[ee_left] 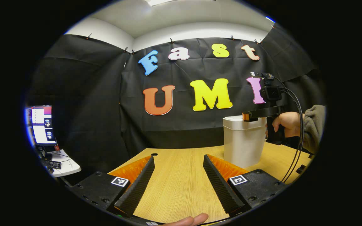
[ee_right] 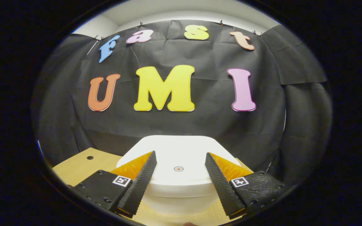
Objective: Press the lid of the desktop garbage bin to open it, pick up the crumpled paper on the desktop and throw it into the bin, then pick up the pop can on the desktop and drop it into the bin, and finally close the garbage bin lid.
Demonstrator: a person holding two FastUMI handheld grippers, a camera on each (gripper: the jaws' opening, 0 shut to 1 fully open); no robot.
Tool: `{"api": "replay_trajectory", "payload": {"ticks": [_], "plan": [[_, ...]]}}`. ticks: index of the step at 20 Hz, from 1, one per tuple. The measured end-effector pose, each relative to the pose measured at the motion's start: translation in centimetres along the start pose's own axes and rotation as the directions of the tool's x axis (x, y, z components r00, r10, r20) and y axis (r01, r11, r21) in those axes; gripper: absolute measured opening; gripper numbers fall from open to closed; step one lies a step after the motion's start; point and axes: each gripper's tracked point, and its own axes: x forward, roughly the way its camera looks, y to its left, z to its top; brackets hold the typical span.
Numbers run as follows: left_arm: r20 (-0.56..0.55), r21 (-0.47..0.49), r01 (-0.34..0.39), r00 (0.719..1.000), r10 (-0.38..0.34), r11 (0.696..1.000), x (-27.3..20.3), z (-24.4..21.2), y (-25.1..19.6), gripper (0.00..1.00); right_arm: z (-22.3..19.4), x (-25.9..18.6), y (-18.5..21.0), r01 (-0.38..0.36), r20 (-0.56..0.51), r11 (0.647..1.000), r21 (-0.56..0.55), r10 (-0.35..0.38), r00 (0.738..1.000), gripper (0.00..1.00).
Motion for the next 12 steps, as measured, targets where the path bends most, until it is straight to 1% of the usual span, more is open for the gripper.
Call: {"api": "replay_trajectory", "payload": {"ticks": [3, 4, 5, 6, 7, 8, 10, 11, 12], "plan": [[0.008, 0.004, 0.002, 1.0, -0.002, 1.0, -0.1, 0.2, 0.0, 1.0, 0.5, 0.1, -0.1, 0.004, 0.015, 1.0, 0.023, -0.004, 1.0, 0.99], [0.009, -0.001, 0.002, 1.0, -0.001, 1.0, -0.1, 0.2, 0.0, 1.0, 1.2, 0.2, -0.2, 0.01, 0.017, 0.998, 0.055, -0.011, 1.0, 1.0], [0.009, -0.007, 0.003, 1.0, -0.003, 1.0, -0.2, 0.2, 0.1, 1.0, 0.9, 0.2, -0.1, 0.017, -0.032, 0.997, 0.069, -0.015, 0.999, 0.97], [0.014, -0.012, 0.006, 1.0, -0.005, 1.0, -0.2, 0.4, 0.0, 1.0, 0.6, -0.1, -0.1, 0.019, -0.073, 0.998, 0.063, -0.015, 0.997, 0.96], [0.016, -0.015, 0.005, 1.0, -0.005, 1.0, -0.1, 0.4, 0.2, 1.0, 1.1, -0.2, -0.1, 0.008, -0.082, 0.999, 0.04, -0.005, 0.997, 0.99], [0.014, -0.017, 0.002, 1.0, -0.001, 1.0, -0.1, 0.4, 0.4, 1.0, 1.5, -0.5, -0.3, 0.006, -0.077, 0.999, 0.035, -0.003, 0.997, 0.96], [0.014, -0.012, -0.009, 1.0, 0.009, 1.0, 0.0, 0.4, 0.9, 1.0, 1.4, -1.4, -1.5, 0.025, -0.077, 0.999, 0.039, -0.022, 0.997, 0.95], [0.016, -0.01, -0.014, 1.0, 0.014, 1.0, 0.0, 0.4, 1.1, 1.0, 1.2, -1.9, -1.7, 0.019, -0.076, 0.999, 0.048, -0.015, 0.997, 0.97], [0.018, -0.01, -0.016, 1.0, 0.016, 1.0, 0.0, 0.4, 1.1, 1.0, 1.0, -2.7, -1.9, 0.01, -0.073, 0.998, 0.062, -0.005, 0.997, 0.94]]}}
